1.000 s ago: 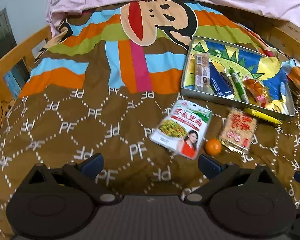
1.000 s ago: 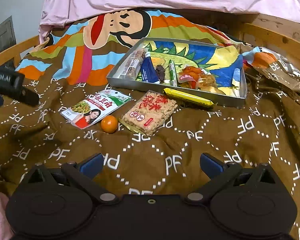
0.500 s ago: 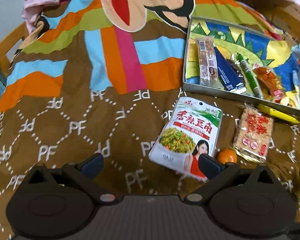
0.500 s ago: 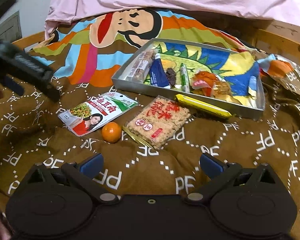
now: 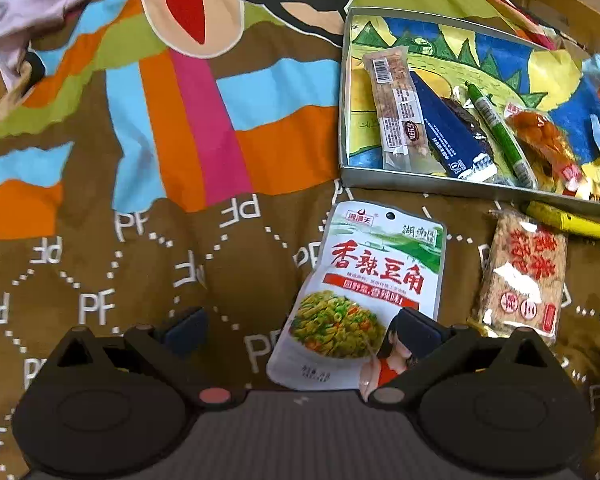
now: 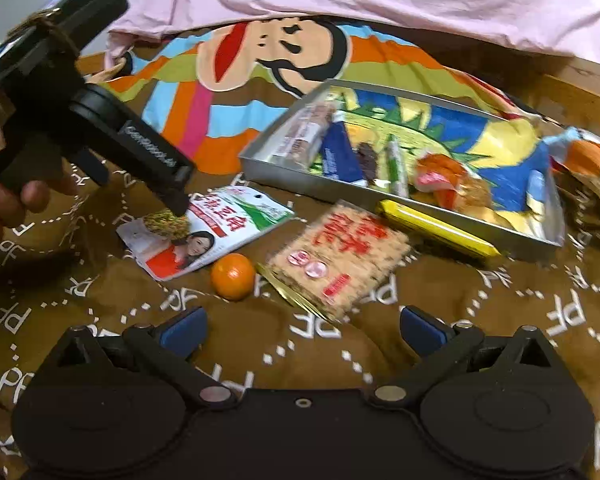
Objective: Organize snacks
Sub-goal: 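Move the left tool down to the green-pea packet, then grasp the mandarin orange with the right tool while the left tool grasps the green-pea packet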
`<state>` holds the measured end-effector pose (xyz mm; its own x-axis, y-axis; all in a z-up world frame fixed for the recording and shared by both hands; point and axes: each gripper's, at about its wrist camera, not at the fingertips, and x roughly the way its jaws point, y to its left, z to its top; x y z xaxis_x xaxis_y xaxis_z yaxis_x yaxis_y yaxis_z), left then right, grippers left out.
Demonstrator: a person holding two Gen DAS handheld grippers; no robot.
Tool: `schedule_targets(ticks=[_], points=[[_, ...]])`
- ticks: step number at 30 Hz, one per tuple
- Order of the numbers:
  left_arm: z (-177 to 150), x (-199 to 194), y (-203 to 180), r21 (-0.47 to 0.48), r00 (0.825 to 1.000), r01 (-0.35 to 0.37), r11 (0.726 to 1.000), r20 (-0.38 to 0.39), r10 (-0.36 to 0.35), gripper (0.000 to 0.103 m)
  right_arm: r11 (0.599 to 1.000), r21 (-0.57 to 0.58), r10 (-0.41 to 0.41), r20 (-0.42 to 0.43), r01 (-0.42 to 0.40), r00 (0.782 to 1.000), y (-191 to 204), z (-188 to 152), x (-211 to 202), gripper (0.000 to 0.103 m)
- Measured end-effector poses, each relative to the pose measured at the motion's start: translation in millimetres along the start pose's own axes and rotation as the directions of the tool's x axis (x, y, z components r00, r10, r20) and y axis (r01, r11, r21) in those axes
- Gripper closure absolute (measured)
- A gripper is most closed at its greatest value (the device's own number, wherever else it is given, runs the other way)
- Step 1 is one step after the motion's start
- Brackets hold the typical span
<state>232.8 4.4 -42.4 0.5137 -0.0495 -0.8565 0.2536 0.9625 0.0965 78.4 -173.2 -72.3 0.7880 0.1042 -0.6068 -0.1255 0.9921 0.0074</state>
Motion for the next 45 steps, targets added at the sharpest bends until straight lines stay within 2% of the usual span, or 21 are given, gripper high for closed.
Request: schedule_targets(ticks=[6,10,16,26,31,34,36,38,42,45], points=[[2.1,7.9,6.2,-0.029,0.998,0.057,0.998,0.014,-0.057,0.000,0.995,-0.100,0.019,0.035,-0.015,0.999,8.2,10.2,23.6,0.001],[1.2,12.6,0.2,0.013,0.997,0.079,0.997,0.005,-0.079,0.000,0.989,-0.143,0.026,0.033,-0.021,0.999,15.0,12.8,35.7,0.006],[-3.4,21.2,-10.1,0.066,0.998,0.065,0.996,-0.012,-0.064,0.001,0.983,-0.181,0.028,0.031,-0.022,0.999,23.9,13.6,45.2,0.012],[-6.3,31.3,-19.0,0.108,0.997,0.070,0.992,-0.034,-0.066,0.001,0.970,-0.234,0.063,0.018,-0.057,0.998,36.8,14.8,52.5,0.041],[-6.5,33.7,-18.6,0.097,0.996,0.087,0.992,-0.043,-0.083,0.001,0.967,-0.249,0.064,0.019,-0.058,0.998,40.1,14.1,52.1,0.050],[-7.1,33.0,-17.7,0.097,0.993,0.108,0.989,-0.047,-0.104,0.006,0.969,-0.238,0.072,0.021,-0.065,0.997,37.8,14.3,51.9,0.053],[-7.6,31.4,-19.2,0.098,0.992,0.122,0.988,-0.049,-0.118,0.012,0.968,-0.239,0.081,0.021,-0.073,0.997,36.8,15.8,51.7,0.060],[-8.4,30.0,-22.0,0.112,0.993,0.117,0.987,-0.045,-0.112,0.012,0.961,-0.258,0.099,0.001,-0.096,0.995,39.0,17.4,52.8,0.065],[-9.1,33.0,-24.7,0.134,0.992,0.124,0.983,-0.055,-0.117,0.008,0.943,-0.321,0.083,-0.011,-0.082,0.996,49.0,14.8,53.8,0.064],[-8.5,35.7,-28.0,0.152,0.992,0.125,0.980,-0.052,-0.118,0.007,0.946,-0.312,0.085,-0.018,-0.087,0.996,48.5,14.6,54.9,0.064]])
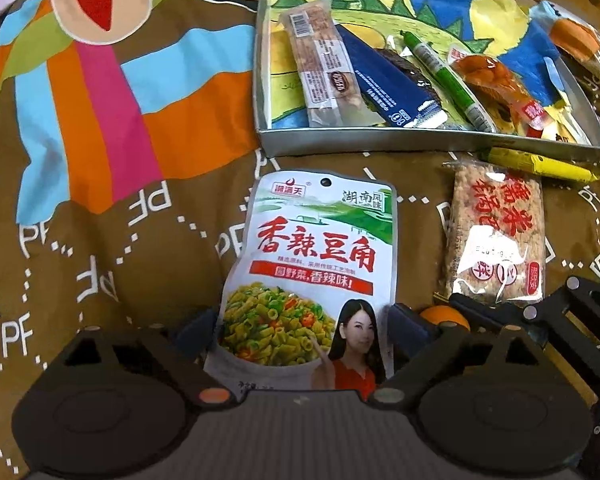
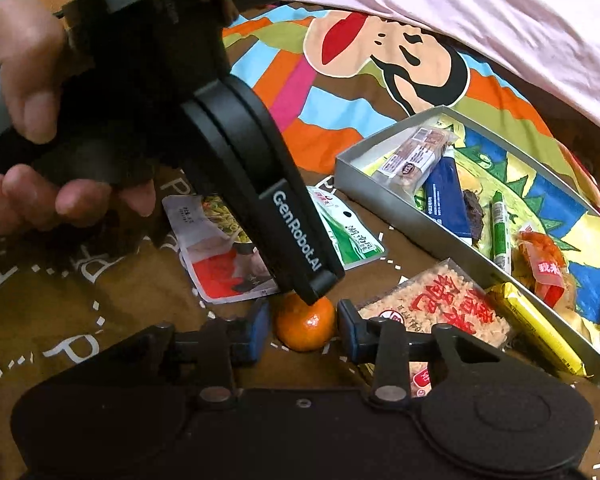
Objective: Organize snacks
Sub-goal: 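Grasp the mandarin orange with the right tool while the left tool grasps the green-pea packet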
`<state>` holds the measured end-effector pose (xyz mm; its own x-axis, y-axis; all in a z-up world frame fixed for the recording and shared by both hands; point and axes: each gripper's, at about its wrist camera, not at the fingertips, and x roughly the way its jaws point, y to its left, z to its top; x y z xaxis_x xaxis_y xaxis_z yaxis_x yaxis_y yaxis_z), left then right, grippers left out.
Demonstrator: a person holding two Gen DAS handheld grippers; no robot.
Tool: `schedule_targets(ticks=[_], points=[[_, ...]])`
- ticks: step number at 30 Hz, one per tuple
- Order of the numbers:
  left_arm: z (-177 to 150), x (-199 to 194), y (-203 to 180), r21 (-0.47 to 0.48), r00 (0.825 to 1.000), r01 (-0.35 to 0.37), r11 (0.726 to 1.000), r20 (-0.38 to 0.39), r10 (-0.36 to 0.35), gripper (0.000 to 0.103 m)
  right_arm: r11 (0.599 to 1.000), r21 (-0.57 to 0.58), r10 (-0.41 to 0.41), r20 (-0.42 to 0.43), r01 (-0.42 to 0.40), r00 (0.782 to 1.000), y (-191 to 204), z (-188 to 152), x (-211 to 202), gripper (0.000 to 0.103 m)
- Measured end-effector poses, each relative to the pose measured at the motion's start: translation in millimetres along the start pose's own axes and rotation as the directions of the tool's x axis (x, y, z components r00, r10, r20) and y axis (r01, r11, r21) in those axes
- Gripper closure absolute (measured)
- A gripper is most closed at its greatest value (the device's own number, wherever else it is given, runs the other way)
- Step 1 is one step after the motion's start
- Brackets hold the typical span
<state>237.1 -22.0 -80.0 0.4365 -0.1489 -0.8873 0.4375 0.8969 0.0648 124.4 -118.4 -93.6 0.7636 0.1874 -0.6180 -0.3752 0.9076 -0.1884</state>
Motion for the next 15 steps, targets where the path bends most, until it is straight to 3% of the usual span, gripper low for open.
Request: schedule_targets(ticks=[5,11,13,15], points=[[1.7,4.6,-6.1,0.053,1.000,-0.005,0.999,-0.003,0.005,0.009,1.000,-0.013,-0.017,-0.031,0.017,0.999,2.4,0.9,0.8,0.068],[2.9,4.6,-0.5,0.044,1.000,0.022,0.999,-0.009,-0.021,0.015,0.999,-0.001,-0.035,-0.085,0.035,0.996,2.6,3.8,-7.7,0.068],[2.2,4.1,-1.6,0.054,1.000,0.018,0.998,-0.006,-0.018,0.019,0.999,0.025,-0.026,-0.089,0.028,0.996,-1.2,3.9,-11.9,0.068],[1.9,-0.4,-3.3,0.058,1.000,0.014,0.998,-0.004,-0.013,0.030,0.999,0.045,-0.019,-0.088,0.023,0.996,-4.0,3.5,-16.1,0.068]])
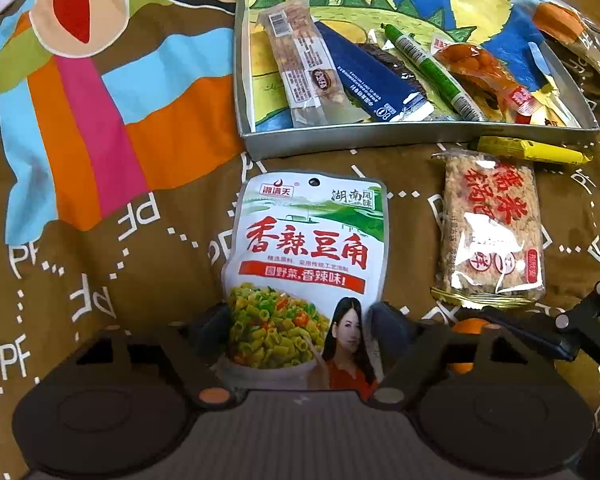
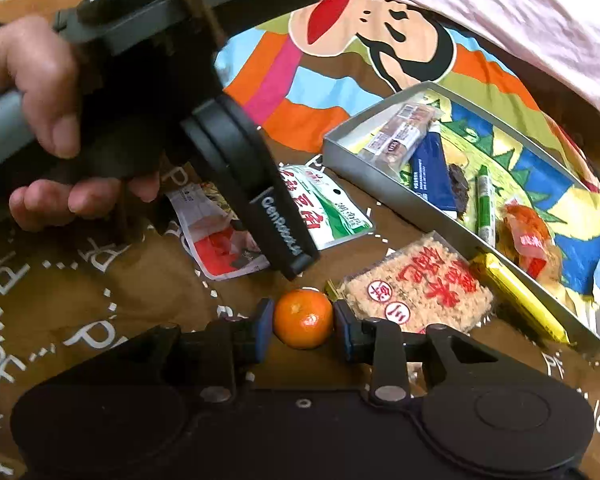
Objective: Organize snacks
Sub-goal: 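Grasp the mandarin orange with the right tool while the left tool grasps the green-pea packet, then lift and carry the green-pea packet and mandarin over the tray with both tools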
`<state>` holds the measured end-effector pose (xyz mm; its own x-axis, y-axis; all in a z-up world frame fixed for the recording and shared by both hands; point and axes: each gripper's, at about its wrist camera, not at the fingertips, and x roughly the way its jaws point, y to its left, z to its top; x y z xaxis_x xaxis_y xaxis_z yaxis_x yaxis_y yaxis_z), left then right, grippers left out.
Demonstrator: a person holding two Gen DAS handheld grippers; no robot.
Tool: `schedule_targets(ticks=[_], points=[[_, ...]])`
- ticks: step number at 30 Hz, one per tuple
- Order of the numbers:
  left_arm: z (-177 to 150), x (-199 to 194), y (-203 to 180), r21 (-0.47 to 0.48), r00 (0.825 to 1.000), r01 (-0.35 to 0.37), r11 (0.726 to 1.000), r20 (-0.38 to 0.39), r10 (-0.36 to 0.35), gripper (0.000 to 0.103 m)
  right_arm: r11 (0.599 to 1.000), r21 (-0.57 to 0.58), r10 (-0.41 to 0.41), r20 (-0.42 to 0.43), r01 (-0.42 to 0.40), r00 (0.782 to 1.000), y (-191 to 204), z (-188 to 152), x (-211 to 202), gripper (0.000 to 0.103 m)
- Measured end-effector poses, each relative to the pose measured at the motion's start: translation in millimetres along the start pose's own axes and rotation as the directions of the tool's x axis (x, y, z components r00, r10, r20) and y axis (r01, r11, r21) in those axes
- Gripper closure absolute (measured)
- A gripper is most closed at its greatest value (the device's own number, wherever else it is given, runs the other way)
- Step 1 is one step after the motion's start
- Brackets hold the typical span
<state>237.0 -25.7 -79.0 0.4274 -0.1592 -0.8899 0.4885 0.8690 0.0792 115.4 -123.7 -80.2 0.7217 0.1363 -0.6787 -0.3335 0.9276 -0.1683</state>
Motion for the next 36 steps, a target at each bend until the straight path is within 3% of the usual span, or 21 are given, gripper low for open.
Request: schedule_targets(ticks=[9,14,27,34,36], points=[[-1.6,-20.6,-4.9,-0.006,1.000,-0.011,1.000,0.027,0.011,0.050,1.000,0.018,-0.002,0.016,0.001,1.000,-1.4,-4.4,-12.6,0.068],[-4.4,-30.0,-8.4,-0.026,0.999,-0.018,0.999,0.047,0.020,0.054,1.000,0.024,-0.014,0.026,0.013,1.000,-2.5,-6.6,-19.6,0.068],[-12.8,-68.0,-12.4,-0.156,0.982,-0.005,0.988,0.184,0.034,0.059,0.997,0.040,-0.066,0.085,0.063,0.994,-6.8,-7.4,-37.1,0.068],[-14.4,-57.4,-12.9,-0.163,0.988,-0.025,0.986,0.144,0.048,0.059,0.997,0.047,-0.072,0.086,0.068,0.994,-8.1,-8.2,-37.8,0.068],[-14.2,-56.8,-14.1,-0.155,0.988,-0.030,0.987,0.143,0.053,0.052,0.997,0.048,-0.071,0.088,0.067,0.994,-8.4,-7.8,-37.2,0.068]])
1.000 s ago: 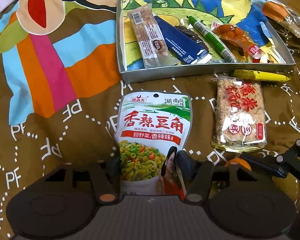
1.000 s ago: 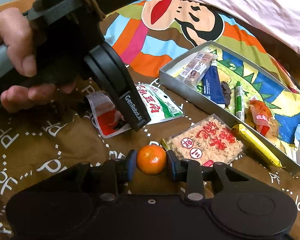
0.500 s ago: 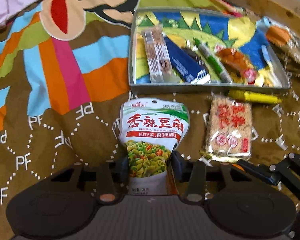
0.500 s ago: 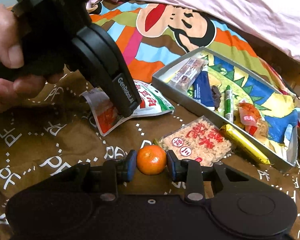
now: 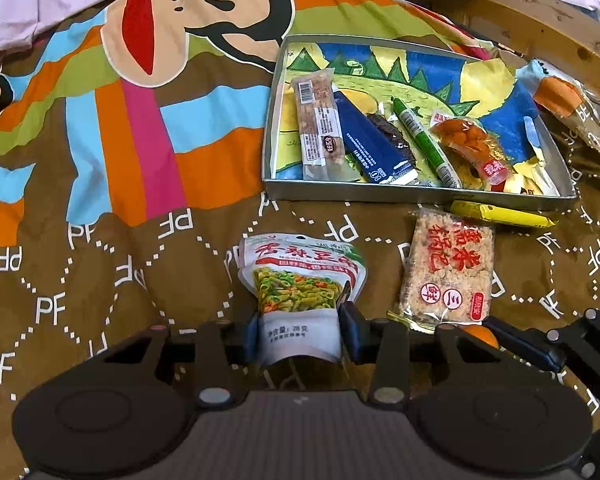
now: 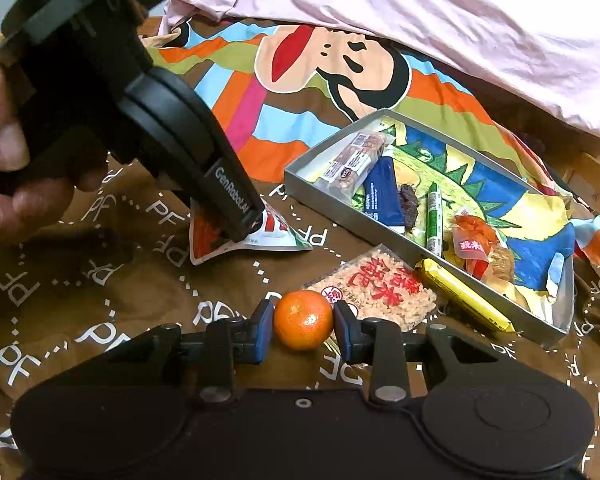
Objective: Organize snacks
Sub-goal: 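Lift and carry the green-pea packet and mandarin over the tray with both tools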
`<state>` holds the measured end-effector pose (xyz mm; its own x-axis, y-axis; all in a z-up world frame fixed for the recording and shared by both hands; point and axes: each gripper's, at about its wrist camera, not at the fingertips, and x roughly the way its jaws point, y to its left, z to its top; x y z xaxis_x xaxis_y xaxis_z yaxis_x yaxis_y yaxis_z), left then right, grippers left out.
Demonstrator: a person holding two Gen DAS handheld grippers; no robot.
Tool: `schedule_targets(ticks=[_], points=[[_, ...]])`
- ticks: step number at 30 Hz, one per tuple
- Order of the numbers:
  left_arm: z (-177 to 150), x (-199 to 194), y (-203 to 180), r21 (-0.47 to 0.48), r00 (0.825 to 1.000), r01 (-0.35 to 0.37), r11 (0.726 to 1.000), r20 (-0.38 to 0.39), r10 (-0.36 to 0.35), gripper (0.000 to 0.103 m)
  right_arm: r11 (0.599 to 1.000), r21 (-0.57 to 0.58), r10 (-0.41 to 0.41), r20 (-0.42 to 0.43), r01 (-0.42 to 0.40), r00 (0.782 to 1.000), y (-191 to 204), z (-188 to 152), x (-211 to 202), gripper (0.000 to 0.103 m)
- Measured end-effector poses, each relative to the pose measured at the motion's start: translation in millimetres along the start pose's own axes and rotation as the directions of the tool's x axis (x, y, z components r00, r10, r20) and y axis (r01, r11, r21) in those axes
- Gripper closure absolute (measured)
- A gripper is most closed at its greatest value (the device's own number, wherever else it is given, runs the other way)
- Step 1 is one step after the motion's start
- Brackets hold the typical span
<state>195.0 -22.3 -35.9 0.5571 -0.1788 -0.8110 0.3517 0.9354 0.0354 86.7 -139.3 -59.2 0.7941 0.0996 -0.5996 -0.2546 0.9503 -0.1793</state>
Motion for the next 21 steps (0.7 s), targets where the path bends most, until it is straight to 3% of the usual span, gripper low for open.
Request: schedule_targets(ticks=[3,6,11,17,21], points=[[0.5,5.6,-3.1,0.025,1.000,-0.010,1.000,-0.023,0.010,0.037,1.000,0.005,0.000,0.002,0.000,1.000,-0.6,0.4,0.7,0.068],[3.1,17.1,-5.7,0.049,0.998,-0.030,0.998,-0.048,0.032,0.032,1.000,0.010,0.001,-0.005,-0.001,1.000,-1.0,0.2,2.4,0.068],[11.2,40.8,-5.3,0.068,0.996,-0.033,0.997,-0.076,0.038,0.028,1.000,0.019,0.001,-0.013,0.000,1.000,-2.2,0.0,4.9,0.068],[19.4,64.6,-3.9,0.046,0.996,-0.034,0.998,-0.086,0.038,0.016,0.999,0.043,-0.007,0.004,0.006,1.000,-5.7,2.8,4.3,0.068],[20.8,72.8,-4.8,0.025,0.996,-0.028,0.999,-0.090,0.030,0.016,0.998,0.055,-0.007,0.007,0.007,1.000,-7.5,3.3,7.2,0.068]])
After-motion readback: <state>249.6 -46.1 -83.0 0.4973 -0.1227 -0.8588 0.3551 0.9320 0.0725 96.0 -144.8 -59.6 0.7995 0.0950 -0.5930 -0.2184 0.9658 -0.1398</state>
